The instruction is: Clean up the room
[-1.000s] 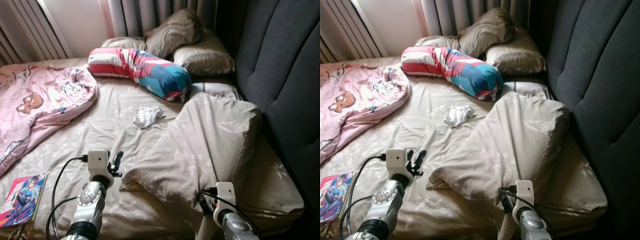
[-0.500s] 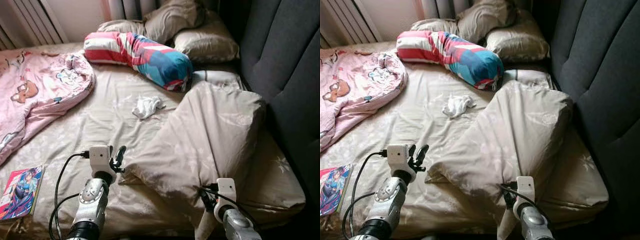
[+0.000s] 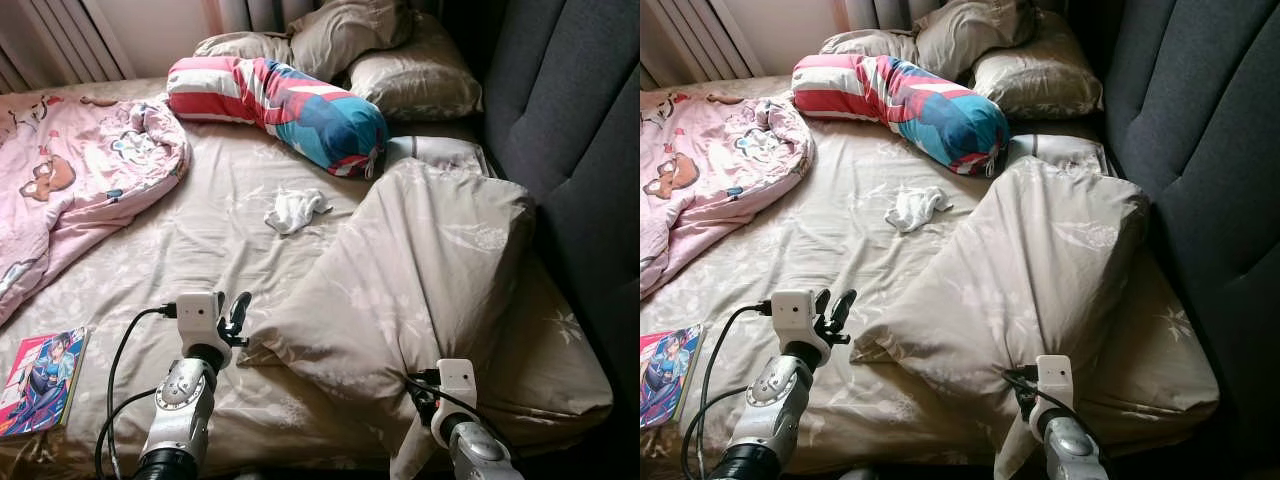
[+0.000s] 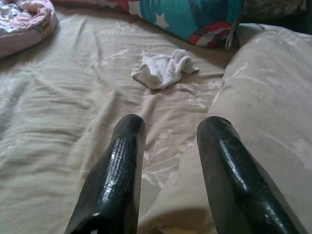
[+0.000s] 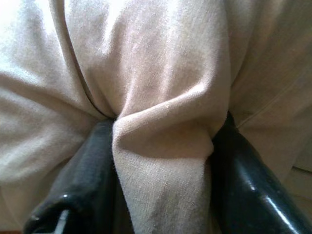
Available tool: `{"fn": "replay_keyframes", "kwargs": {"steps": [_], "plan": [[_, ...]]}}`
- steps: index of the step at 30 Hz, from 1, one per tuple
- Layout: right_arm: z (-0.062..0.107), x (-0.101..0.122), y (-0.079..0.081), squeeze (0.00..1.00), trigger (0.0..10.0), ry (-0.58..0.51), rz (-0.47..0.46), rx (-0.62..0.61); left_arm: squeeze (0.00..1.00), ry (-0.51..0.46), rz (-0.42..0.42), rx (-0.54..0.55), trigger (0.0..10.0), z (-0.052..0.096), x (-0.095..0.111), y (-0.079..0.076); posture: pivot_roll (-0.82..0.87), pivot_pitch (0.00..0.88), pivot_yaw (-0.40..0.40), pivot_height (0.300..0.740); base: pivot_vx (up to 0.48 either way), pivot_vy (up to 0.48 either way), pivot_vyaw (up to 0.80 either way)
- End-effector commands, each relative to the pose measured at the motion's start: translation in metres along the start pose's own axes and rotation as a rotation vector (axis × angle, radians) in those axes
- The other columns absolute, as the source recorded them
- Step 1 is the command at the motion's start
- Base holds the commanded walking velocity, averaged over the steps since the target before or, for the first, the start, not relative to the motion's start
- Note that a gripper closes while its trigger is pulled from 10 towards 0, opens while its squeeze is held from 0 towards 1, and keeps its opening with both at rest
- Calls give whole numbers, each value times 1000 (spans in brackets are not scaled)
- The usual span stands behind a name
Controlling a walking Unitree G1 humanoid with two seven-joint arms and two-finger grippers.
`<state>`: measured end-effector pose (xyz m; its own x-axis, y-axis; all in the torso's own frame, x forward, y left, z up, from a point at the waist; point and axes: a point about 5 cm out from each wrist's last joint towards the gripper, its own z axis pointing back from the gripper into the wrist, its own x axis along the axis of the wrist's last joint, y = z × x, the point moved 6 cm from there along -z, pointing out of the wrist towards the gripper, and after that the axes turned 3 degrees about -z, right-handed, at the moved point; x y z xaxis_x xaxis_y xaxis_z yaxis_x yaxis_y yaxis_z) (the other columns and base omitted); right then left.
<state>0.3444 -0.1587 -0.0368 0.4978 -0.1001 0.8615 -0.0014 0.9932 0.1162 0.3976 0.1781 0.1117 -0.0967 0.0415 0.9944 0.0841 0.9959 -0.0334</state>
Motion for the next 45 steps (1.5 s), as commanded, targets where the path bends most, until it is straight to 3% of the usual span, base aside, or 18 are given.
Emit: {"fn": "replay_keyframes", "kwargs": {"steps": [1,14,22,31,35,36,37,38,40,41,42,44,45], "plan": [[10,-41,-3,0,0,131,-35,-30,0,37,6,10,10000,5,-10,3,-69,272,78,646,0,0,0],[11,-39,-11,0,0,114,-34,-72,0,57,9,4,10000,4,-14,-1,-85,224,78,646,0,0,0],[7,-27,-17,0,0,93,-42,-92,0,69,1,3,10000,-5,-14,-5,-100,163,76,646,0,0,0],[7,-18,-33,0,0,64,-64,-154,0,65,6,21,10000,-7,-14,-1,-111,97,69,646,0,0,0],[11,-15,-54,0,0,51,-78,-239,0,70,5,36,10000,-8,-15,2,-108,73,64,646,0,0,0],[14,-9,-72,0,0,31,-109,-308,0,67,6,41,10000,-9,-14,3,-110,61,63,646,0,0,0],[14,-9,-72,0,0,31,-109,-308,0,67,6,41,10000,-9,-14,3,-110,61,63,646,0,0,0],[18,0,-91,0,0,4,-108,-378,0,63,7,45,10000,-10,-12,4,-113,56,61,646,0,0,0],[22,14,-107,0,0,-39,-66,-441,0,62,6,47,10000,-11,-12,5,-116,53,60,646,0,0,0],[29,28,-128,0,0,-80,-39,-523,0,63,7,48,10000,-11,-12,5,-124,45,58,646,0,0,0],[29,28,-128,0,0,-80,-39,-523,0,63,7,48,10000,-11,-12,5,-124,45,58,646,0,0,0],[47,53,-166,0,0,-161,-30,-690,0,62,7,50,10000,-11,-13,6,-131,41,57,646,0,0,0],[47,53,-166,0,0,-161,-30,-690,0,62,7,50,10000,-11,-13,6,-131,41,57,646,0,0,0]]}}
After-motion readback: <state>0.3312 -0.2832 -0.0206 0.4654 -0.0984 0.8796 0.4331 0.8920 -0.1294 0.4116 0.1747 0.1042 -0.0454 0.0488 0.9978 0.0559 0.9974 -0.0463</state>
